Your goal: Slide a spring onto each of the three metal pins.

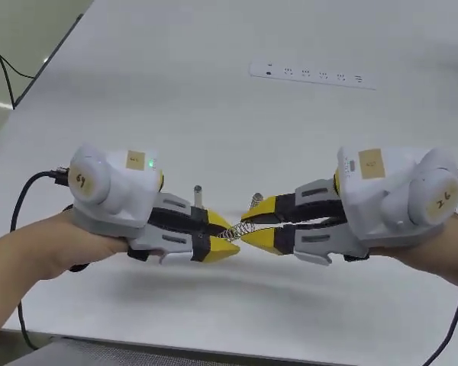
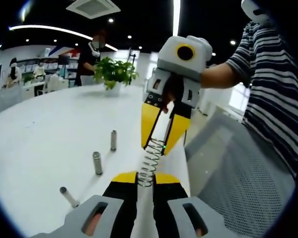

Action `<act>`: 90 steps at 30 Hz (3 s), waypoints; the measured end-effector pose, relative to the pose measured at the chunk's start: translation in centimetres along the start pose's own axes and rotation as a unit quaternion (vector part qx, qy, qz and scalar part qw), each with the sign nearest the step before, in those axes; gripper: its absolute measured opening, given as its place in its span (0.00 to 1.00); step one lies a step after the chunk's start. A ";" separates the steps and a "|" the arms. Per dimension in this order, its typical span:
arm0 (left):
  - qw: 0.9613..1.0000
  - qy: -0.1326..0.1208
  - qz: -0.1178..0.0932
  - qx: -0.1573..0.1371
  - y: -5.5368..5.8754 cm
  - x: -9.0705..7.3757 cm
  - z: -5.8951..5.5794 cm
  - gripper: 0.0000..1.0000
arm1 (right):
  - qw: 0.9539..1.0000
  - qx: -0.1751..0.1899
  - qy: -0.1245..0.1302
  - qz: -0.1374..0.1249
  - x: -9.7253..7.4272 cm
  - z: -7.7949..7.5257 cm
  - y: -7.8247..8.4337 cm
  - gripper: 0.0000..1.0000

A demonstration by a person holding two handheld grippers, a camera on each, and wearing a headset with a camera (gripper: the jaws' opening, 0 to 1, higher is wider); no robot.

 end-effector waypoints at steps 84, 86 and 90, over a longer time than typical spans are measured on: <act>0.988 -0.126 -0.062 -0.056 2.1 -5.3 -0.7 0.63 | 0.996 0.050 0.068 -0.020 1.4 -1.1 -0.4 0.07; 0.988 -0.131 -0.060 -0.056 2.2 -5.5 -0.8 0.67 | 0.996 0.051 0.069 -0.019 1.4 -1.1 -0.4 0.07; 0.986 -0.143 -0.062 -0.057 2.3 -5.8 -0.8 0.76 | 0.996 0.054 0.075 -0.018 1.5 -1.2 -0.1 0.07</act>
Point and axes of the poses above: the centre of the closed fingertips' face, and the gripper's own axes: x roughly forward along the fingers, z roughly to its left, y roughly out of its underside, the point moved 9 cm from there along -x, roughly backward along the fingers, and after that the axes turned 15 degrees about y, right-handed, at the moved point
